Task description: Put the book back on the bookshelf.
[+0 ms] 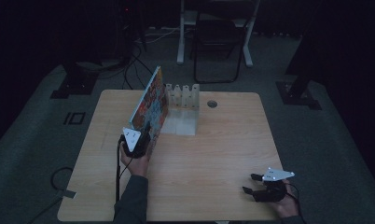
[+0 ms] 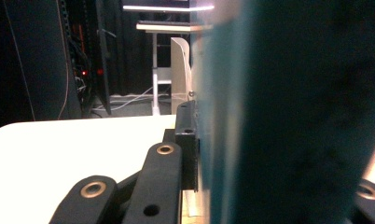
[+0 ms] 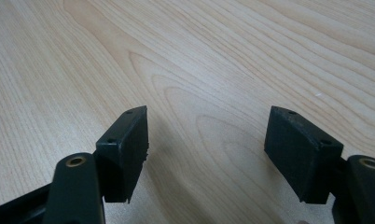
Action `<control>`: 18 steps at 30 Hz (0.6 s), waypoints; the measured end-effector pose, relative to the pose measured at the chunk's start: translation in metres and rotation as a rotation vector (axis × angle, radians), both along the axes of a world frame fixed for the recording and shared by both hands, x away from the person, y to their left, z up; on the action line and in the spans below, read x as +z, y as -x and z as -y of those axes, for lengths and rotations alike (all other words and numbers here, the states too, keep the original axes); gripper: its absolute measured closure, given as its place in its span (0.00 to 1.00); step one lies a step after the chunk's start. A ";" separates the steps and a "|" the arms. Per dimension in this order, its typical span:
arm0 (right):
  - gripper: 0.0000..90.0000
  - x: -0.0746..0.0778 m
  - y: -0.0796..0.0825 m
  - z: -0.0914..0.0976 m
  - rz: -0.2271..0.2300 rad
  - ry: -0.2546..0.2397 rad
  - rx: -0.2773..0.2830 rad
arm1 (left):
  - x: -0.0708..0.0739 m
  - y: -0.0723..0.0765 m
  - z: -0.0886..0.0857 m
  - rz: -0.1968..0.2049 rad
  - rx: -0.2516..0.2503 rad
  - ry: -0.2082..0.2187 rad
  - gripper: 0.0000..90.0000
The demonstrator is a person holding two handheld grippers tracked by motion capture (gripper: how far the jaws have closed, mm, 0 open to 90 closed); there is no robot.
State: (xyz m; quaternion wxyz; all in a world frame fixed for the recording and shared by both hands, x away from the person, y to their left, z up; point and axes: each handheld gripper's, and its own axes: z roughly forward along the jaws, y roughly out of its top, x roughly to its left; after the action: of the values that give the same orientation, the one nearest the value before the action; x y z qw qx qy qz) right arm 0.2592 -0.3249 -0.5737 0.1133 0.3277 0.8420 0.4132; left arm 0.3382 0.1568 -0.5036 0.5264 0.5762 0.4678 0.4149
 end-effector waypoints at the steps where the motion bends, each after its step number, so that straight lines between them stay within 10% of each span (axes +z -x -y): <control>1: 0.33 0.000 0.000 0.000 0.000 0.001 0.000 | 0.000 0.000 0.000 -0.001 -0.001 -0.004 0.88; 18: 0.33 0.000 0.000 0.000 0.000 0.000 0.000 | -0.003 0.001 -0.003 0.003 -0.008 -0.034 0.80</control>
State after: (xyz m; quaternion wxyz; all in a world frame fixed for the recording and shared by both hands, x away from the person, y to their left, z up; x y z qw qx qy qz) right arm 0.2592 -0.3250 -0.5737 0.1131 0.3277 0.8420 0.4133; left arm 0.3375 0.1602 -0.5067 0.5189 0.5862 0.4575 0.4217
